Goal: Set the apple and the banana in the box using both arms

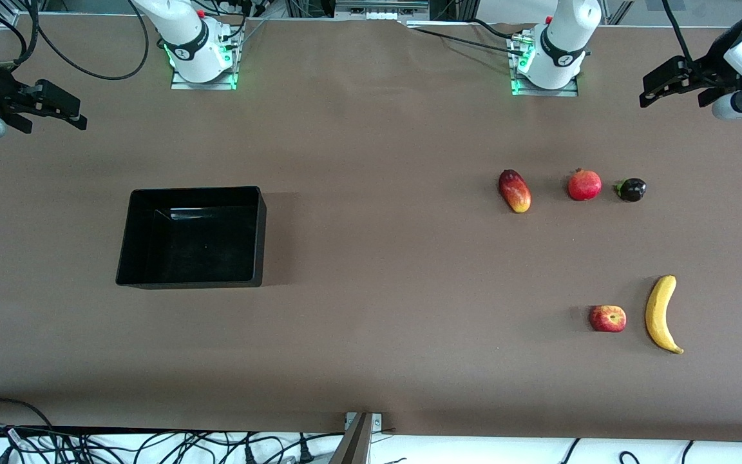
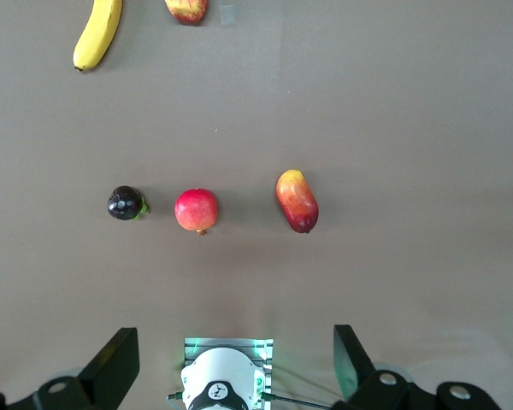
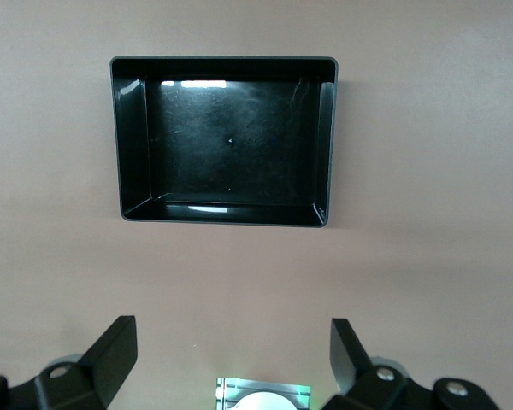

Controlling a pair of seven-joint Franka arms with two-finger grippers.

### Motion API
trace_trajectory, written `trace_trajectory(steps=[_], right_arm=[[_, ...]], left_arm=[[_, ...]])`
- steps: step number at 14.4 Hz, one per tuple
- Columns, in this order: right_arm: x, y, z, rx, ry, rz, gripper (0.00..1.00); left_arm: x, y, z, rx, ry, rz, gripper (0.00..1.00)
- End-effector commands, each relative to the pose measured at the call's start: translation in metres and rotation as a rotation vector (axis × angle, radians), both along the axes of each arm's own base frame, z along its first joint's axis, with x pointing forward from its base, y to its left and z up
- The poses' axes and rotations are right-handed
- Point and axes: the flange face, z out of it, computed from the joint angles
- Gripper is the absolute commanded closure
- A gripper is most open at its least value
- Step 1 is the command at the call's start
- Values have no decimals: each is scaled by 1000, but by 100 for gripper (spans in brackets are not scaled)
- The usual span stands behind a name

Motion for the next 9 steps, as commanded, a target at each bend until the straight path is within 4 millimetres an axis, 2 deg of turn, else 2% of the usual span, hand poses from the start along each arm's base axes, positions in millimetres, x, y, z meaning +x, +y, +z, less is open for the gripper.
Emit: trace_trajectory(steps=[1, 6, 9], right_arm=[[0, -4, 5, -17, -11, 16, 0], [2, -7, 3, -28, -10, 22, 0], [7, -9, -15, -75, 27, 28, 0]], left_arm=[[-2, -1, 0, 13, -9, 6, 0], [-2, -1, 0, 13, -9, 6, 0], [-1, -1, 0, 16, -11, 3, 0]])
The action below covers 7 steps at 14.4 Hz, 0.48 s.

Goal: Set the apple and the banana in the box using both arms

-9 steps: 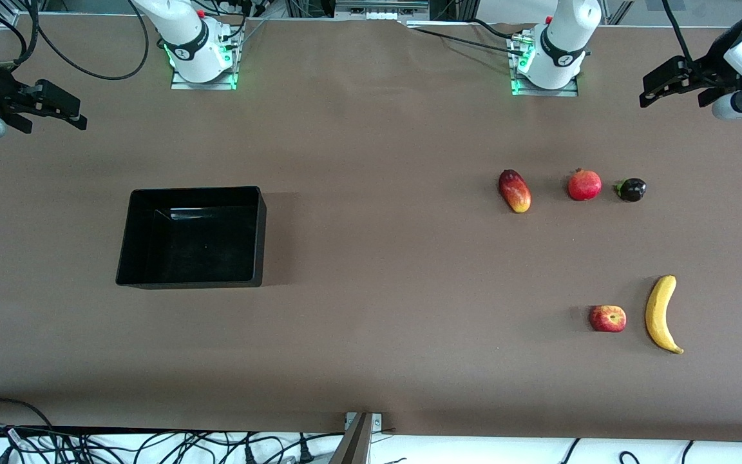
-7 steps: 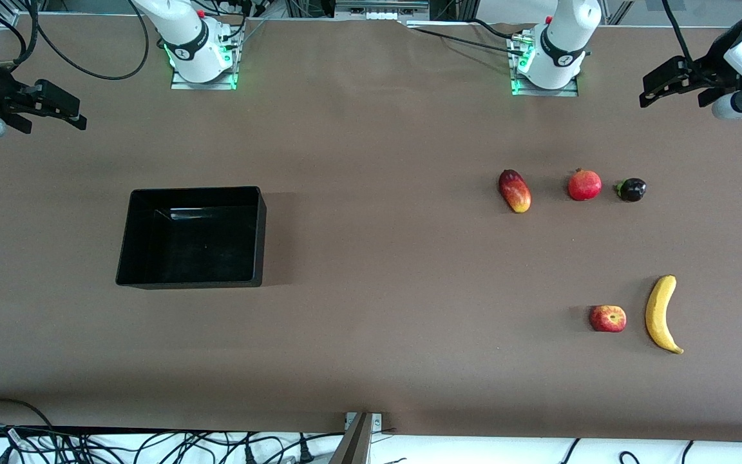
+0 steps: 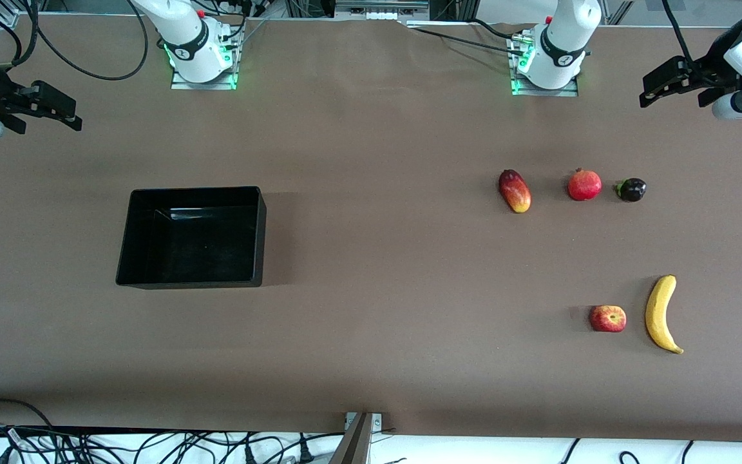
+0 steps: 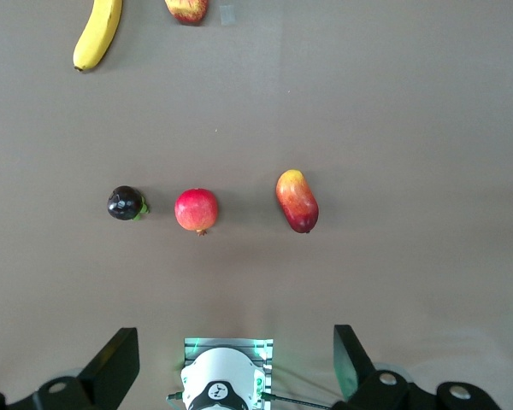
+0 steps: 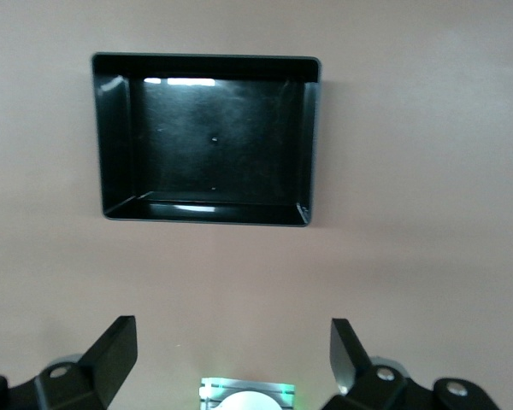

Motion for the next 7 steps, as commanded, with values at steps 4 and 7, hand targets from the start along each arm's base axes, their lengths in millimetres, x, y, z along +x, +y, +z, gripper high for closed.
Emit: trace_trajectory(steps=[4, 7], right_arm=[[25, -9, -96, -83, 59, 15, 0], [30, -34, -176, -87, 46, -16, 0]], left_arm=[[1, 0, -2, 17, -10, -10, 0], [11, 1, -7, 11, -37, -50, 0]])
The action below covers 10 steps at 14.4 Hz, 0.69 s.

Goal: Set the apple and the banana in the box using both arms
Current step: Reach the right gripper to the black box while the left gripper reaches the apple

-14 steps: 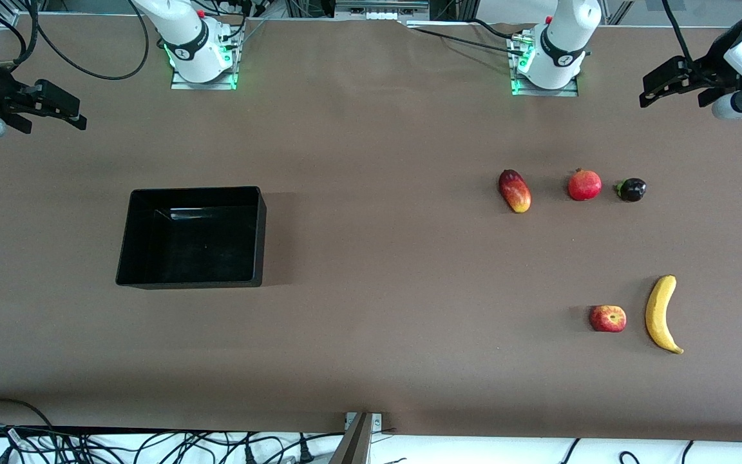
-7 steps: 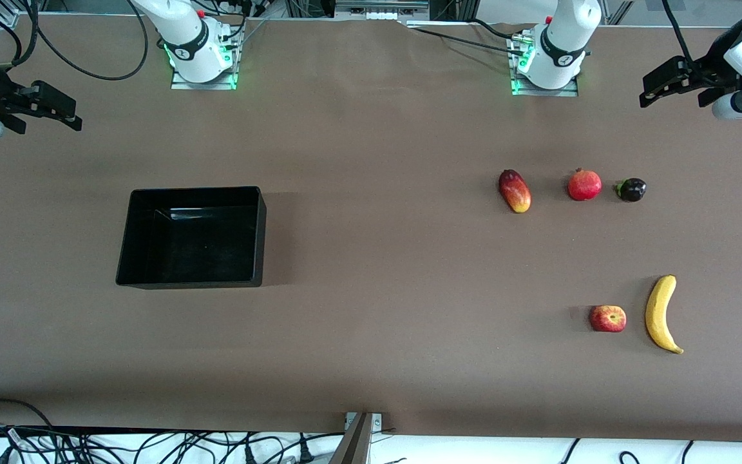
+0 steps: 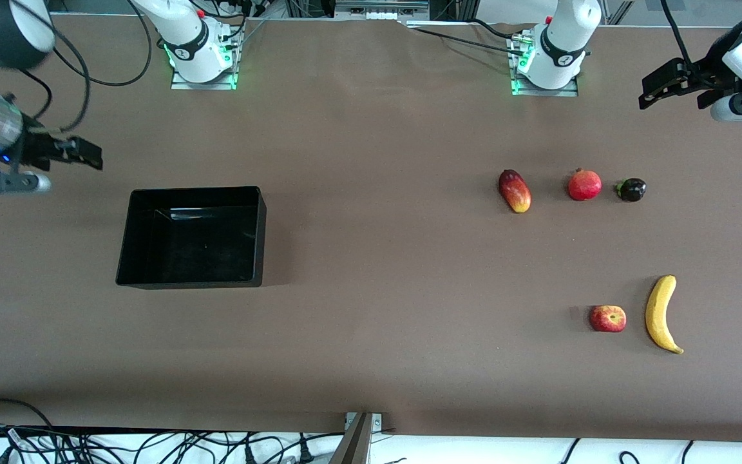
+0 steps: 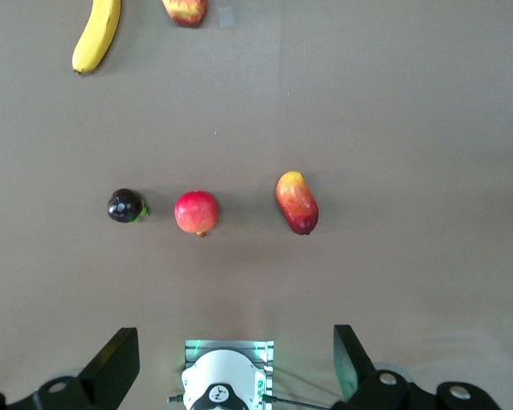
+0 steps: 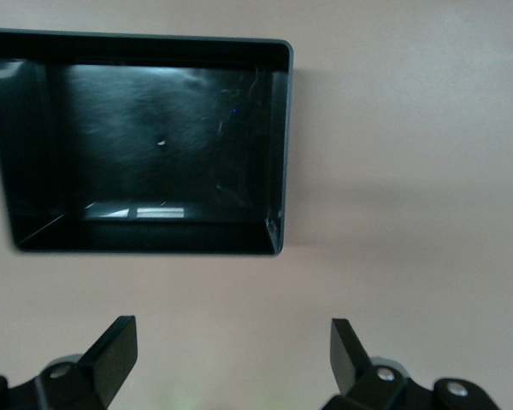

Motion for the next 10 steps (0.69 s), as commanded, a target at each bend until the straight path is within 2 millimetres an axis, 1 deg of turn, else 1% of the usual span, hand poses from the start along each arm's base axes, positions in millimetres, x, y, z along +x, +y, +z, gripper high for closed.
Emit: trace_trajectory(steps=[1, 2, 3, 4, 5, 6, 7, 8, 9, 10], right_arm=[[-4, -29, -68, -17, -3, -22, 0], [-3, -36, -92, -21, -6, -29, 0], [-3, -43, -114, -27, -14, -36, 0], [-5, -51, -134, -31, -13, -50, 0], [-7, -57, -147, -33, -13, -59, 0], [-10, -58, -158, -32, -12, -61, 0], [-12, -60, -172, -35, -17, -62, 0], [-12, -67, -186, -39, -26, -71, 0], [-11, -71, -200, -40, -32, -78, 0], [-9, -72, -211, -41, -33, -75, 0]], left_arm=[[16, 3, -12, 23, -38, -30, 0], [25, 6, -20, 47, -46, -28, 0], [38, 9, -32, 56, -57, -32, 0], [53, 19, -47, 54, -68, -49, 0], [69, 33, -67, 53, -66, -85, 0], [83, 42, -88, 54, -62, -104, 0], [99, 56, -109, 54, -74, -104, 0], [112, 68, -124, 47, -97, -120, 0], [119, 73, -136, 49, -100, -134, 0], [124, 82, -144, 53, -102, -129, 0]])
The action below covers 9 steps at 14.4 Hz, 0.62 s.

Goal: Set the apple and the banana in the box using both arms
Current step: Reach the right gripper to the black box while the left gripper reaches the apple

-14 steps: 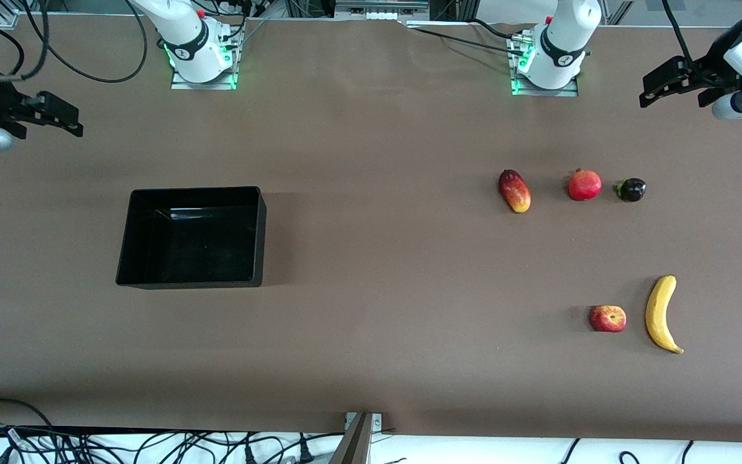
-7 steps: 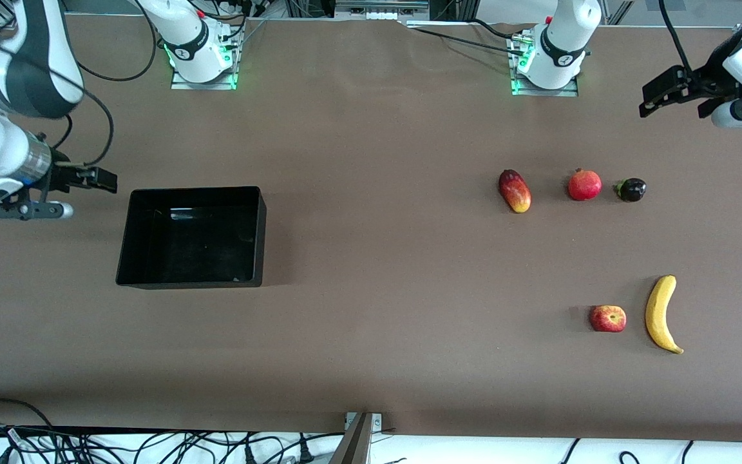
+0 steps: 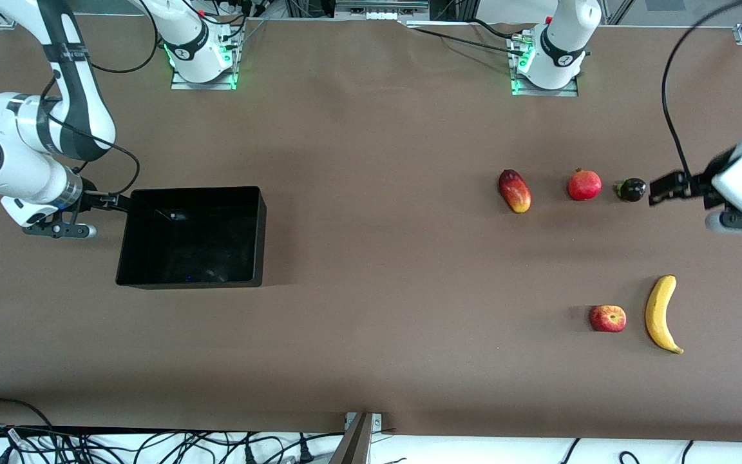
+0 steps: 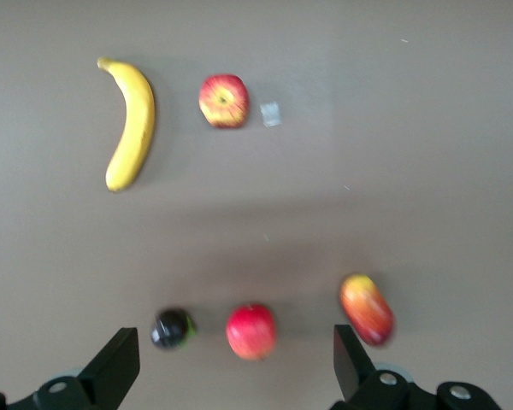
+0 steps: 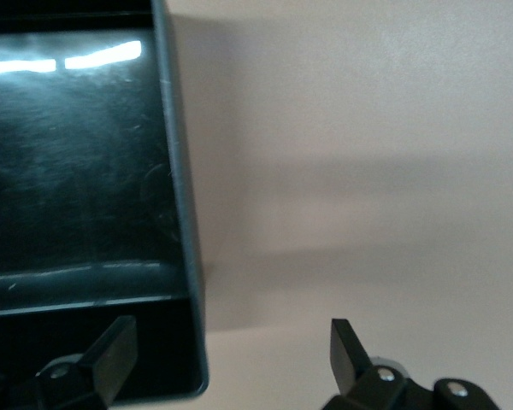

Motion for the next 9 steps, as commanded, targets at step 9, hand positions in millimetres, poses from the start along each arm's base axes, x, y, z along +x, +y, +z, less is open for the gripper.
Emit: trace_trajectory(steps=[9], right_arm=[[6, -15, -54, 39, -49, 4, 7]], left_arm=[[73, 25, -130, 6, -125, -78, 0]])
